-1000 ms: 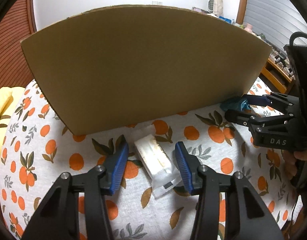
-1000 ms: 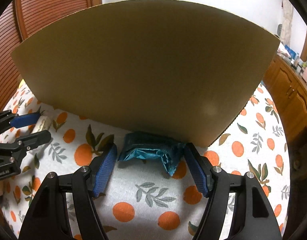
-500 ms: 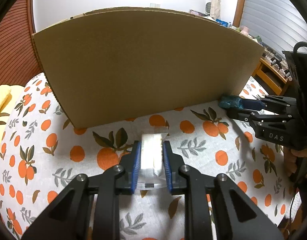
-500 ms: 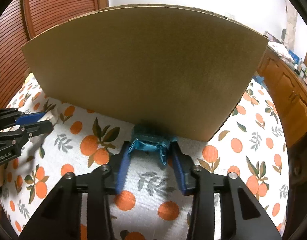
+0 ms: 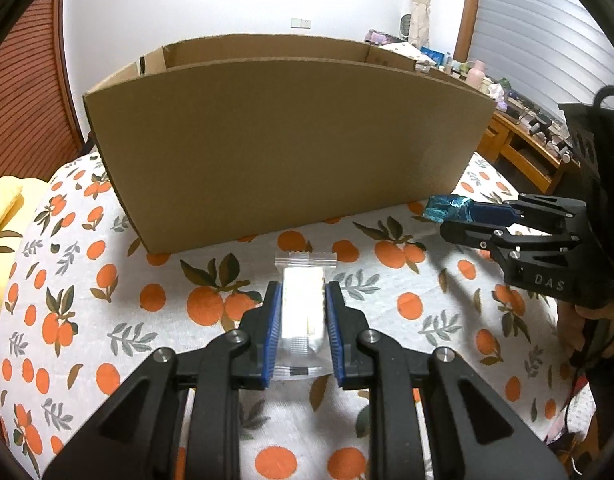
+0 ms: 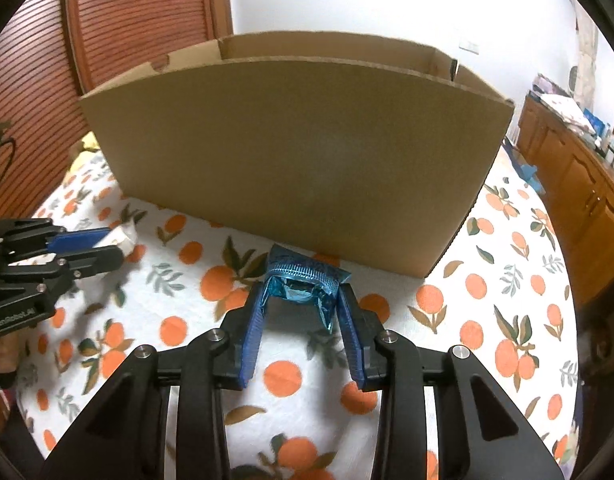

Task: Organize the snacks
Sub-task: 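Grasp the clear bar pack with the left tool while the right tool grasps the teal wrapper, then lift both held packs over the box and lower them inside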

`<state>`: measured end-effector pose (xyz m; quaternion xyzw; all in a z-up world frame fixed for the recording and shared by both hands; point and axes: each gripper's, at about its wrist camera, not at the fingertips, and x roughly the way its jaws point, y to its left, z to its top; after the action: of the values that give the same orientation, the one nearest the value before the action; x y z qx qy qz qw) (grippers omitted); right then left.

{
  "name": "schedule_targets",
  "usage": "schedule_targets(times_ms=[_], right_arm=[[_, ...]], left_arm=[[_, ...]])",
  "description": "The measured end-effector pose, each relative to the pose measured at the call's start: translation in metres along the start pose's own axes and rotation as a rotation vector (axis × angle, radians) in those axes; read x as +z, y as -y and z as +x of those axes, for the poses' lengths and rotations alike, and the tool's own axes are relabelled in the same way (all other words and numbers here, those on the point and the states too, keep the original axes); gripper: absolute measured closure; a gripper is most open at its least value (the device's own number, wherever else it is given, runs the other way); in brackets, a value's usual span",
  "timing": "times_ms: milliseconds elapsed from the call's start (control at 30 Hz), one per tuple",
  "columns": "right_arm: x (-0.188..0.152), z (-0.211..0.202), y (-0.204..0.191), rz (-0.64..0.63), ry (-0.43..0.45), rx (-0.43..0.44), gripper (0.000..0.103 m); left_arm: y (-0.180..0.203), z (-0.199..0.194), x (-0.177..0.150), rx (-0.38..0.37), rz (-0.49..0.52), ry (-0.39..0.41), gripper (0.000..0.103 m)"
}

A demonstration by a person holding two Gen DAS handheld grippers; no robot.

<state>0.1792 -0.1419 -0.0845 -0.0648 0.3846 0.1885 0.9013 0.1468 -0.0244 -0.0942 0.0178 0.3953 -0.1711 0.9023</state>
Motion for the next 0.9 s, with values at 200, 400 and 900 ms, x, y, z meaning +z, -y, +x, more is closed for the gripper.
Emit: schedule_targets(times_ms=[200, 400, 900], right_arm=[[-0.004, -0.021, -0.009, -0.015, 0.036, 0.027, 0.068], [-0.004, -0.035, -0.018, -0.031, 0.065, 0.043, 0.068], [-0.004, -0.072, -0.035, -0.071, 0.142, 0.040, 0.067]], left_arm=[[0.004, -0.018, -0.001, 0.001, 0.026, 0.027, 0.083], [0.012, -0.030, 0.002, -0.006, 0.048, 0.053, 0.083], [0.022, -0.059, 0.019, -0.013, 0.072, 0.118, 0.083]])
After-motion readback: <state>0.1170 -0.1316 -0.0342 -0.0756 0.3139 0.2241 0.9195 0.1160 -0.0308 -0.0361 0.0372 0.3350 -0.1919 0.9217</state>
